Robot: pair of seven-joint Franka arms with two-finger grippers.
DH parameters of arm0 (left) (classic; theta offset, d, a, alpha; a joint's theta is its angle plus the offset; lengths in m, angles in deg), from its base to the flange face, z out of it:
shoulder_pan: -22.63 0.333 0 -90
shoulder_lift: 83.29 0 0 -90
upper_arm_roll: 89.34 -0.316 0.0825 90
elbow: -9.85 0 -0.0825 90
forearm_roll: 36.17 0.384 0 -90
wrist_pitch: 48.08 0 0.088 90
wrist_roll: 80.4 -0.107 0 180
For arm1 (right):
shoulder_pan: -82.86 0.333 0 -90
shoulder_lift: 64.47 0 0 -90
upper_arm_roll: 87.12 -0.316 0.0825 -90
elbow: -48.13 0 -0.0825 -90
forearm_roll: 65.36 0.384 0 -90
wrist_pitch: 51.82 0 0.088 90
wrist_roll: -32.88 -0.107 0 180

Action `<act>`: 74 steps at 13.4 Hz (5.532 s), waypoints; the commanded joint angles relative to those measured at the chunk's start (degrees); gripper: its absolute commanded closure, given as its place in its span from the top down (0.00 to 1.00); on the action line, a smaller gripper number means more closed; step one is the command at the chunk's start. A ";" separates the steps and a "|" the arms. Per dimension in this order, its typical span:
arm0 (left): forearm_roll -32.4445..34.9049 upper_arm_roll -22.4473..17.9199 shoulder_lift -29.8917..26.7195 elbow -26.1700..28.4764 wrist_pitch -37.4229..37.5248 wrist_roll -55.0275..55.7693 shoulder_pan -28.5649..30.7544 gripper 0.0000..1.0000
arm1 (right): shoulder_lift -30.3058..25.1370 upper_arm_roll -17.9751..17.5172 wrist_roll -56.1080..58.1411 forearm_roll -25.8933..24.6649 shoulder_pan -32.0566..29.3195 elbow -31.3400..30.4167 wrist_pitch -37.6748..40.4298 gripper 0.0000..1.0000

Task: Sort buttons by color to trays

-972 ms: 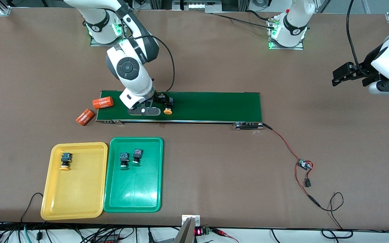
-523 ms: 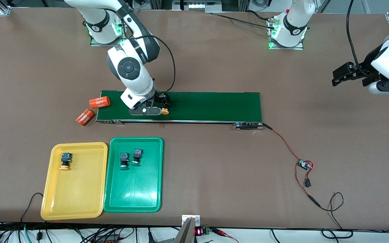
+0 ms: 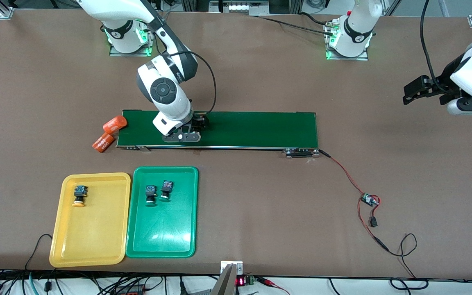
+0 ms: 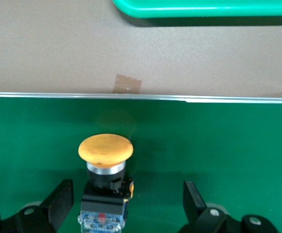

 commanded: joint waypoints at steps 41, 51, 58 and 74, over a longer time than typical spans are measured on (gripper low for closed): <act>-1.04 -0.07 1.01 -1.91 1.11 -0.89 0.45 1.00 | 23.32 16.08 33.82 0.57 -16.28 30.81 -5.90 0.70; -1.04 -0.07 1.01 -1.91 1.11 -0.89 0.45 1.00 | 8.93 15.81 33.30 0.48 -15.93 27.82 10.86 1.00; -1.04 -0.07 0.93 -1.91 1.11 -0.89 0.62 1.00 | -6.89 15.29 33.47 0.57 -18.30 25.72 31.07 1.00; -1.30 -0.07 1.01 -1.91 1.20 -0.80 0.62 1.00 | -22.38 13.44 35.58 0.13 -22.26 19.64 44.10 1.00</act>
